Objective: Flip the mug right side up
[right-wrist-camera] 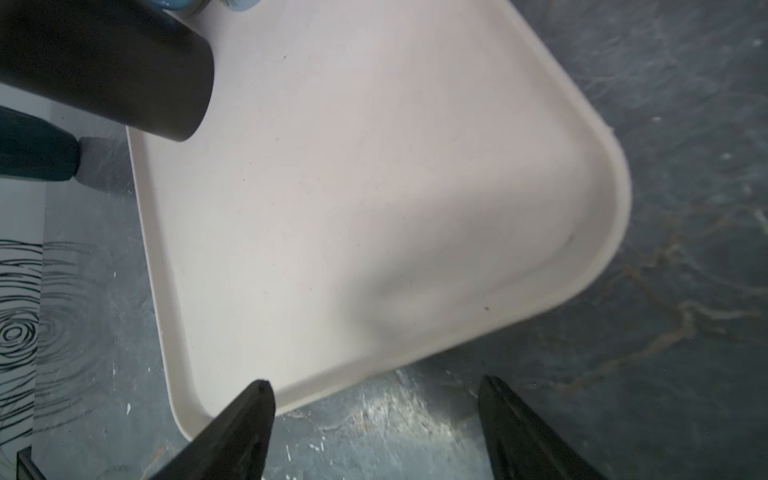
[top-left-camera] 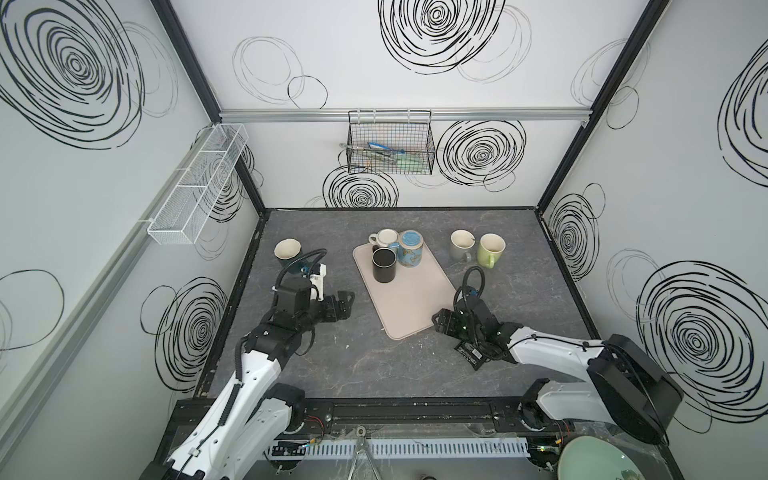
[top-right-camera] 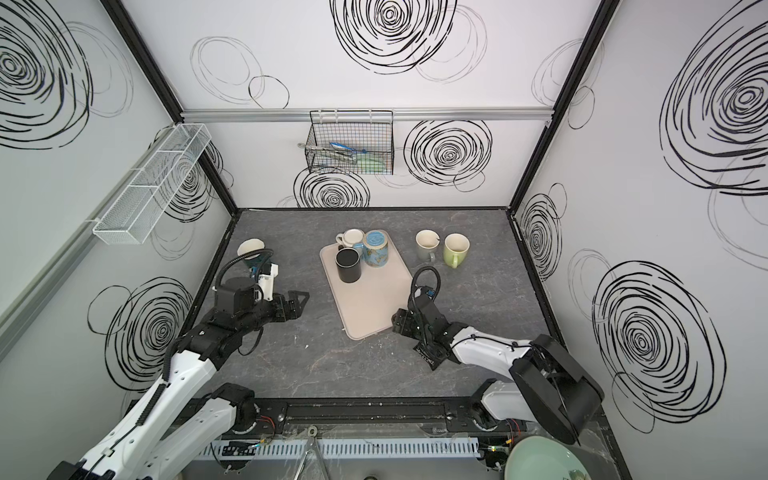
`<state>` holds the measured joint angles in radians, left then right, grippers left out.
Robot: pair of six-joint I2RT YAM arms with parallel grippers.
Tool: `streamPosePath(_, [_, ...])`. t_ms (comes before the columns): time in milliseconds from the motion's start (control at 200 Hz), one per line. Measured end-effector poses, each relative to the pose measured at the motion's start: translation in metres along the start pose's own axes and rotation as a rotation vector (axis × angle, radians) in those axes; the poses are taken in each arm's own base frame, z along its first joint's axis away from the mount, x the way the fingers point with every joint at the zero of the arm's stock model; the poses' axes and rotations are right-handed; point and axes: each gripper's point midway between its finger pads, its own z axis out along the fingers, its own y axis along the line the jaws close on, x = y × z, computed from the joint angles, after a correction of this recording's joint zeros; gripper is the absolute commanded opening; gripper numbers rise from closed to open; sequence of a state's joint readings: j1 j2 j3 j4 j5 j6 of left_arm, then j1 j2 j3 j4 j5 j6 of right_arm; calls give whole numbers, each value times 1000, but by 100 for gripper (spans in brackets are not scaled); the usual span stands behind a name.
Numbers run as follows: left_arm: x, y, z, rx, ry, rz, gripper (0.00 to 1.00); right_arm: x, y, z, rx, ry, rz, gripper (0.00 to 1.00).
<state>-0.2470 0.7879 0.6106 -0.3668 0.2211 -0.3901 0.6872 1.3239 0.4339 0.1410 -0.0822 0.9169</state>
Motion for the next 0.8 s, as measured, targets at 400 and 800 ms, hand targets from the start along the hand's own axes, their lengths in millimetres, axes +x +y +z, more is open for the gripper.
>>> streamPosePath(400, [3,-15,-4,34,-7,39,96,-16,3,26,121,-4,-50,51])
streamPosePath(800, [2,-16,-7,24,-20,51,96,-43,8,51,254,-30,-153,43])
